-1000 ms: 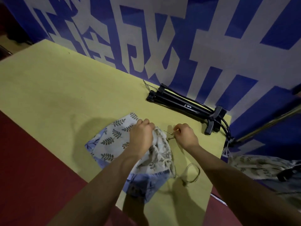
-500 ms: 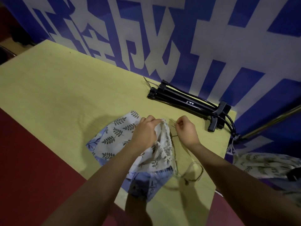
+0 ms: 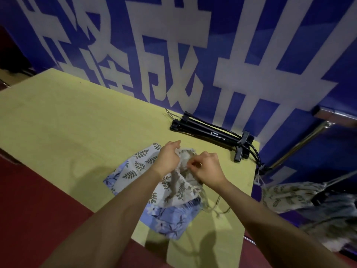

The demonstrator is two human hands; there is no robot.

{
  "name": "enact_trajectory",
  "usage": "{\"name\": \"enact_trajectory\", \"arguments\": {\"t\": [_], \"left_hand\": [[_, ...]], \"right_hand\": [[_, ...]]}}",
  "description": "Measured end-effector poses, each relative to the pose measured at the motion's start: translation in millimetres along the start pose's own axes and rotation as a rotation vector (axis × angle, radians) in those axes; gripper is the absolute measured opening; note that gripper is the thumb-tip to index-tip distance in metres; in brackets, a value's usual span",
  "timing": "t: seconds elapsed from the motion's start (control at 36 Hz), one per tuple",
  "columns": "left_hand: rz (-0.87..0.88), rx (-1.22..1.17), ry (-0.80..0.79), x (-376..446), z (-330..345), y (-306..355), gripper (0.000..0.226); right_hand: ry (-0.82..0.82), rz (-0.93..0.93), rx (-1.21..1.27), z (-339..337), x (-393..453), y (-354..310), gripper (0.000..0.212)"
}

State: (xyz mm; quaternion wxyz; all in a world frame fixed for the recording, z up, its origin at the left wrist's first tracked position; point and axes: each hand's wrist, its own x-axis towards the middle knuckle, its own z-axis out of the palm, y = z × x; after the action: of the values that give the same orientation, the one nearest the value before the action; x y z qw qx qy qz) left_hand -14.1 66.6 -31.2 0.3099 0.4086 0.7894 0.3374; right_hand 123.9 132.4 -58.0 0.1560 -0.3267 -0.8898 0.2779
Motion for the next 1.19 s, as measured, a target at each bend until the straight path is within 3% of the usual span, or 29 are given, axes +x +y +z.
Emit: {"name": "enact_trajectory", "arguments": {"t": [0.11, 0.19, 0.31, 0.44, 0.64, 0.75, 1.0, 1.08, 1.19], "left_hand": [[0.079, 0.011, 0.094, -3, -7, 7, 0.041], [0.121, 0.034, 0.163, -1, -14, 12, 0.029], [0.132, 0.057, 0.195, -3, -27, 21, 0.036], [0.158, 0.174, 0.229, 3, -34, 16, 0.040], [0.155, 0.434, 0.161, 14, -22, 11, 0.039], [0.162, 0.405, 0.134, 26, -14, 19, 0.044], [0.151, 0.366, 0.159, 51, -6, 23, 0.043], [0.140, 0.390, 0.136, 58, -3, 26, 0.041], [0.122, 0.433, 0.121, 70, 3, 32, 0.037]], "right_hand": [[0.003, -0.025, -0.205, -3, 3, -7, 0.014], [0.041, 0.027, -0.220, -2, 7, -8, 0.014], [0.020, 0.069, -0.152, -1, 10, -6, 0.014], [-0.078, 0.112, 0.100, -6, 18, -8, 0.036], [0.068, 0.045, 0.140, -10, 31, -7, 0.037], [0.063, 0.012, 0.100, -13, 43, -1, 0.034], [0.151, 0.120, 0.204, -19, 66, 22, 0.027], [0.147, 0.207, 0.060, -21, 78, 34, 0.033], [0.000, 0.294, -0.223, -20, 98, 56, 0.046]]}}
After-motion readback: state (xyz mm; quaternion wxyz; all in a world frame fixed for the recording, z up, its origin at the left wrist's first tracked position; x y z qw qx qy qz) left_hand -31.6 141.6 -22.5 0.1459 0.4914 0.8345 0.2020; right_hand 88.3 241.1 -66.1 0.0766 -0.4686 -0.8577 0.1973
